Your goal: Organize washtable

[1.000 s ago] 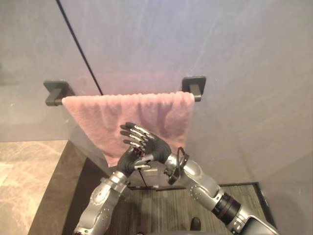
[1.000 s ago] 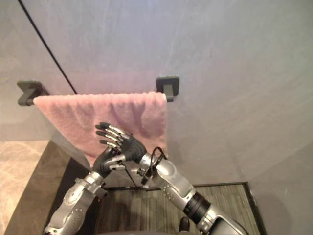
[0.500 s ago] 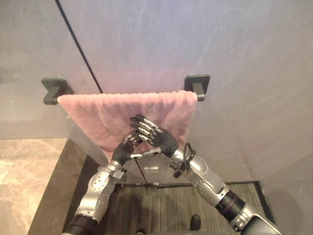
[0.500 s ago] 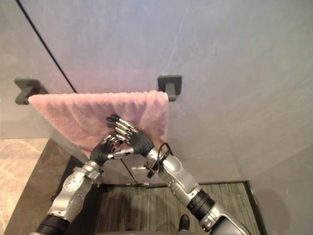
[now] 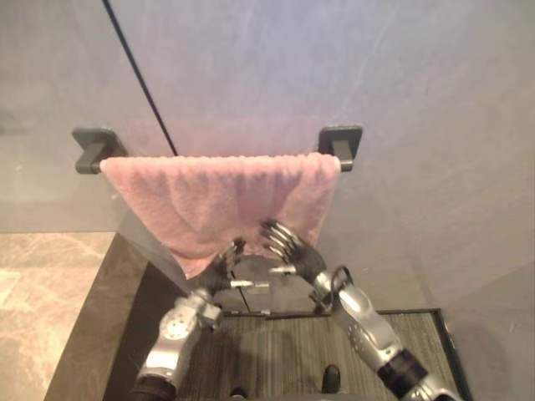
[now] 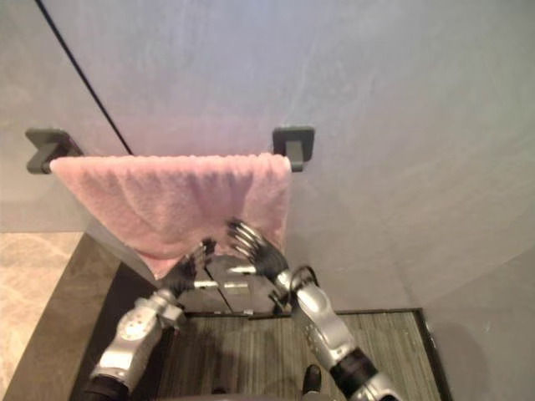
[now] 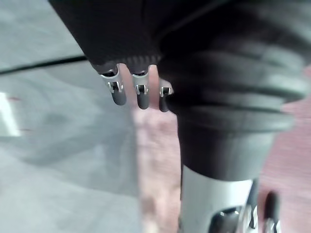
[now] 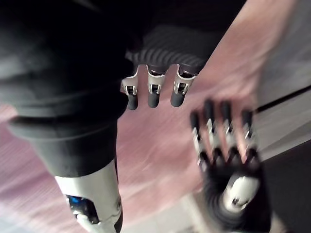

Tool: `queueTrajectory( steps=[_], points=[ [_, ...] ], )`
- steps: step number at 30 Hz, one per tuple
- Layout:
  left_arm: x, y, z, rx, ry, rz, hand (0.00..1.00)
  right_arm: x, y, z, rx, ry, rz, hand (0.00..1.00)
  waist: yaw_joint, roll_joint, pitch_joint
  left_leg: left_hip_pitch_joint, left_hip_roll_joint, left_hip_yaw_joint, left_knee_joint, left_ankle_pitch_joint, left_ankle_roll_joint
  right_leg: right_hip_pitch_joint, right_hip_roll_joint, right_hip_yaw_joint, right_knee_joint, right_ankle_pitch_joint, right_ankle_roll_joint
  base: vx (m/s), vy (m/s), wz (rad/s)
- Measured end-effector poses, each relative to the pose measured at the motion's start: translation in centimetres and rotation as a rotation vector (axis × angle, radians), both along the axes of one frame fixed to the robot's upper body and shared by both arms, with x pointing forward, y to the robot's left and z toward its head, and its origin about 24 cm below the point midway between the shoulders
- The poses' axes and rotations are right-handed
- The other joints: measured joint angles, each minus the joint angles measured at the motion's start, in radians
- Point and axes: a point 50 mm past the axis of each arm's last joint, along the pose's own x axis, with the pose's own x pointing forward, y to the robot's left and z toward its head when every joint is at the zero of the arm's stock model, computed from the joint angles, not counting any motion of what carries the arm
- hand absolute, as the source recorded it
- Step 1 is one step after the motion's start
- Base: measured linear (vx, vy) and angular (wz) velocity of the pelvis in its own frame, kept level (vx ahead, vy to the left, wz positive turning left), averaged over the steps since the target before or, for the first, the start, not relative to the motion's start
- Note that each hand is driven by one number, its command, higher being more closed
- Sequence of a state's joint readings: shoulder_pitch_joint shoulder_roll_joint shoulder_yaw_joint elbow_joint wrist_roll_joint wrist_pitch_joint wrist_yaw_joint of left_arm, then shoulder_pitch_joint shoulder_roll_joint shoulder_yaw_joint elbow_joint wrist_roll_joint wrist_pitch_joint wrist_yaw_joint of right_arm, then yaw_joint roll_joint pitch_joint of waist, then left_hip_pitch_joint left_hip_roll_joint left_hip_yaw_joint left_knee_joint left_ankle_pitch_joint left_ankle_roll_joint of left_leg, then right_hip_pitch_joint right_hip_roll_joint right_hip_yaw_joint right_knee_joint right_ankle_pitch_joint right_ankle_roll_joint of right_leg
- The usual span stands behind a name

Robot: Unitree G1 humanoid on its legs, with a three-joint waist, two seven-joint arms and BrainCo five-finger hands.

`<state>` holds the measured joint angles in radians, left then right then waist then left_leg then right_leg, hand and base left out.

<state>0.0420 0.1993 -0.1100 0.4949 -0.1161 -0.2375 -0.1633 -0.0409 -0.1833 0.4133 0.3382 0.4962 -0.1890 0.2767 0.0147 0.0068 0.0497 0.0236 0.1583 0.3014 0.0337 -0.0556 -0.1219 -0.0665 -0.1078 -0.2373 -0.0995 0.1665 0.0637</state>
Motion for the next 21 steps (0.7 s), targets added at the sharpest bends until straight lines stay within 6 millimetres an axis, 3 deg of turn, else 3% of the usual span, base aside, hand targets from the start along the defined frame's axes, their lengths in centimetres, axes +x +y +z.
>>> queueTrajectory(
  steps=[2, 3, 4, 6, 8, 9, 11, 14, 15, 17, 18, 19, 20, 21],
  points=[
    [-2.4, 0.8, -2.9, 0.063, 0.133, 0.085, 0.0, -2.4, -3.0, -3.7, -0.091, 0.154, -0.125, 0.0, -0.002, -0.003, 0.006, 0.014, 0.0, 0.005, -0.001, -0.002, 0.001, 0.01, 0.001, 0.005, 0.0, -0.003, 0.003, 0.02, 0.004, -0.1],
    [-5.2, 1.9, -5.3, 0.107, 0.264, 0.186, 0.0, -5.4, -6.0, -6.9, -0.199, 0.304, -0.233, 0.0, -0.008, -0.001, 0.017, 0.037, 0.001, 0.01, 0.001, -0.01, 0.001, 0.03, 0.002, 0.012, 0.0, -0.006, 0.007, 0.03, 0.016, -0.12],
    [-6.3, 2.4, -6.1, 0.122, 0.314, 0.231, 0.0, -6.7, -7.1, -8.1, -0.245, 0.367, -0.271, 0.0, -0.011, -0.001, 0.022, 0.047, 0.002, 0.013, 0.002, -0.013, 0.0, 0.038, 0.003, 0.016, 0.0, -0.008, 0.01, 0.02, 0.024, -0.16],
    [-11.5, 4.4, -8.7, 0.141, 0.509, 0.439, 0.0, -11.9, -10.4, -11.7, -0.399, 0.607, -0.375, 0.0, -0.022, 0.0, 0.034, 0.068, 0.016, 0.023, 0.028, -0.036, -0.003, 0.073, 0.007, 0.023, 0.0, -0.018, 0.014, -0.03, 0.01, -0.11],
    [-14.5, 5.0, -9.6, 0.126, 0.611, 0.581, 0.0, -15.2, -11.6, -13.1, -0.472, 0.739, -0.423, 0.0, -0.023, 0.006, 0.043, 0.08, 0.035, 0.03, 0.075, -0.066, -0.007, 0.103, 0.014, 0.024, 0.0, -0.027, 0.01, -0.05, -0.011, -0.11],
    [-17.2, 5.1, -10.2, 0.098, 0.697, 0.703, 0.0, -17.6, -12.2, -13.8, -0.494, 0.841, -0.484, 0.0, -0.018, 0.018, 0.05, 0.083, 0.055, 0.034, 0.117, -0.093, -0.013, 0.122, 0.021, 0.024, -0.003, -0.036, 0.007, -0.06, -0.01, -0.18],
    [-19.2, 4.9, -10.7, 0.062, 0.769, 0.804, 0.0, -18.6, -12.2, -14.2, -0.511, 0.895, -0.518, 0.0, -0.013, 0.02, 0.051, 0.073, 0.073, 0.038, 0.143, -0.1, -0.016, 0.128, 0.03, 0.02, 0.0, -0.043, 0.0, -0.05, -0.019, 0.02],
    [-19.9, 3.8, -10.9, -0.029, 0.794, 0.91, 0.0, -19.3, -12.4, -14.4, -0.551, 0.933, -0.522, 0.0, 0.007, 0.028, 0.052, 0.052, 0.101, 0.04, 0.161, -0.113, -0.007, 0.128, 0.045, -0.009, 0.001, -0.043, -0.014, -0.08, -0.071, 0.22],
    [-20.3, 3.3, -11.1, -0.07, 0.808, 0.954, 0.0, -19.4, -12.6, -14.3, -0.546, 0.943, -0.543, 0.0, 0.008, 0.031, 0.049, 0.055, 0.131, 0.093, 0.163, -0.115, 0.013, 0.123, 0.061, -0.015, 0.007, -0.044, -0.025, -0.04, -0.094, 0.1],
    [-20.7, 3.5, -11.1, -0.095, 0.811, 1.006, 0.0, -19.8, -12.1, -14.5, -0.486, 0.979, -0.61, 0.0, 0.006, 0.007, 0.039, 0.07, 0.159, 0.18, 0.197, -0.142, 0.107, 0.099, 0.049, -0.011, 0.028, -0.052, -0.061, -0.01, -0.068, -0.02],
    [-20.4, 3.6, -11.1, -0.11, 0.803, 1.008, 0.0, -20.4, -12.3, -14.6, -0.463, 1.006, -0.661, 0.0, 0.017, 0.021, 0.049, 0.003, 0.213, 0.161, 0.48, -0.141, 0.137, 0.085, 0.056, -0.011, 0.058, -0.061, -0.077, -0.01, -0.064, -0.23],
    [-20.0, 3.5, -11.1, -0.12, 0.797, 1.0, 0.0, -20.6, -12.6, -14.6, -0.461, 1.015, -0.683, 0.0, 0.024, 0.029, 0.049, -0.017, 0.23, 0.143, 0.613, -0.139, 0.134, 0.076, 0.062, -0.006, 0.078, -0.065, -0.082, 0.0, -0.075, -0.34],
    [-19.8, 3.1, -11.2, -0.134, 0.798, 0.987, 0.0, -21.1, -13.1, -14.5, -0.46, 1.03, -0.728, 0.0, 0.024, 0.052, 0.049, -0.026, 0.22, 0.079, 0.757, -0.12, 0.104, 0.079, 0.071, -0.002, 0.103, -0.066, -0.082, 0.07, -0.031, -0.23],
    [-19.2, 2.9, -11.2, -0.135, 0.788, 0.964, 0.0, -21.2, -13.7, -14.3, -0.463, 1.024, -0.755, 0.0, 0.011, 0.083, 0.039, -0.015, 0.192, 0.019, 0.745, -0.089, 0.044, 0.074, 0.086, -0.008, 0.117, -0.066, -0.082, 0.08, 0.033, -0.05]
  ],
)
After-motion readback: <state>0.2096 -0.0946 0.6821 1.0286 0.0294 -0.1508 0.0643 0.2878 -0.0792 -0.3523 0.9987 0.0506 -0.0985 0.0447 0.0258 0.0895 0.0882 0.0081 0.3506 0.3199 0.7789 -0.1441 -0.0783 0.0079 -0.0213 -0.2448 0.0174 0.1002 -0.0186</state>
